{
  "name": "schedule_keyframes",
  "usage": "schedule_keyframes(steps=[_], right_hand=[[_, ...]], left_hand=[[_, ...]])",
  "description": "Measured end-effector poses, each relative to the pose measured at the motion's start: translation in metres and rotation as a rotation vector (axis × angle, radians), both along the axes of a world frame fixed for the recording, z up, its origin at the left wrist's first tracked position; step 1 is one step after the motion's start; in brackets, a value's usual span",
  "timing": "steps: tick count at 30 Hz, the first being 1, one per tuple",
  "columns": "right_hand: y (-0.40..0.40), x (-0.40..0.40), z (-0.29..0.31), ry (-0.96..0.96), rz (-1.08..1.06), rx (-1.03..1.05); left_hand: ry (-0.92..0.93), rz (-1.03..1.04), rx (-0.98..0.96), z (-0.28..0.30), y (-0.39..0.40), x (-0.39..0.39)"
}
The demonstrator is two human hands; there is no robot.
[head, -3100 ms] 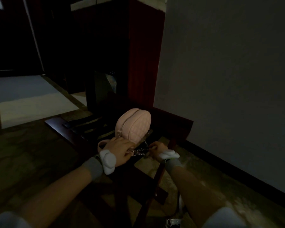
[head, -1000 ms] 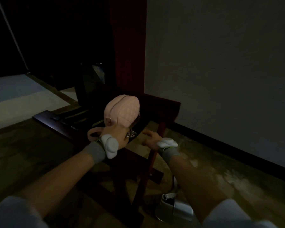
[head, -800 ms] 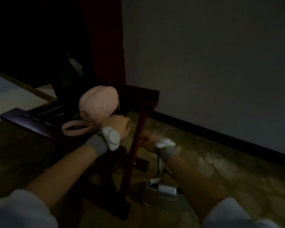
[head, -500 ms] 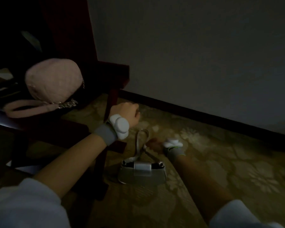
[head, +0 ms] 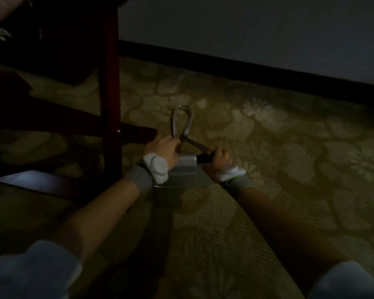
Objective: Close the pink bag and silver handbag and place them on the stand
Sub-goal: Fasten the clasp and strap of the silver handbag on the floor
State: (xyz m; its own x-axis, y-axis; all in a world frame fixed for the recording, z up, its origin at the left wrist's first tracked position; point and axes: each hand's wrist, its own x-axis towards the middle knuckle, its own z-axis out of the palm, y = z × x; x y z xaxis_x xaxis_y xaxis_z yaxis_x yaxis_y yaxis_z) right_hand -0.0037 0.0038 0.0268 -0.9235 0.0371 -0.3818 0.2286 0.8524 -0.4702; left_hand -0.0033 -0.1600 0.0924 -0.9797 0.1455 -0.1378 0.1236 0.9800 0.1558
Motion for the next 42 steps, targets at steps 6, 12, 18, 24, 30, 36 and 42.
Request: schedule_keyframes(steps=[6,12,18,24,30,36,42], right_hand=[[0.016,-0.004,-0.043,0.07,-0.086,-0.245],[0.02,-0.009,-0.063,0.085,-0.159,-0.374],[0.023,-0.002,-0.04,0.119,-0.118,-0.347],[0.045,0.038,-0.037,0.206,-0.033,-0.403],[0.076,0.092,-0.046,0.25,0.013,-0.397],[0.079,0.118,-0.041,0.231,0.024,-0.358],[0.071,0.12,-0.045,0.177,-0.058,-0.343]], left_hand=[[0.235,0.119,0.123,-0.076,-0.044,0.017],[0.005,0.349,0.614,-0.112,-0.054,0.004],[0.068,0.556,0.697,-0.104,-0.043,-0.011],[0.049,0.477,0.86,-0.083,-0.035,0.03],[-0.201,0.564,1.141,-0.081,-0.036,0.099],[-0.278,0.828,1.376,-0.092,-0.028,0.142],[-0.188,0.975,1.499,-0.097,-0.036,0.139]])
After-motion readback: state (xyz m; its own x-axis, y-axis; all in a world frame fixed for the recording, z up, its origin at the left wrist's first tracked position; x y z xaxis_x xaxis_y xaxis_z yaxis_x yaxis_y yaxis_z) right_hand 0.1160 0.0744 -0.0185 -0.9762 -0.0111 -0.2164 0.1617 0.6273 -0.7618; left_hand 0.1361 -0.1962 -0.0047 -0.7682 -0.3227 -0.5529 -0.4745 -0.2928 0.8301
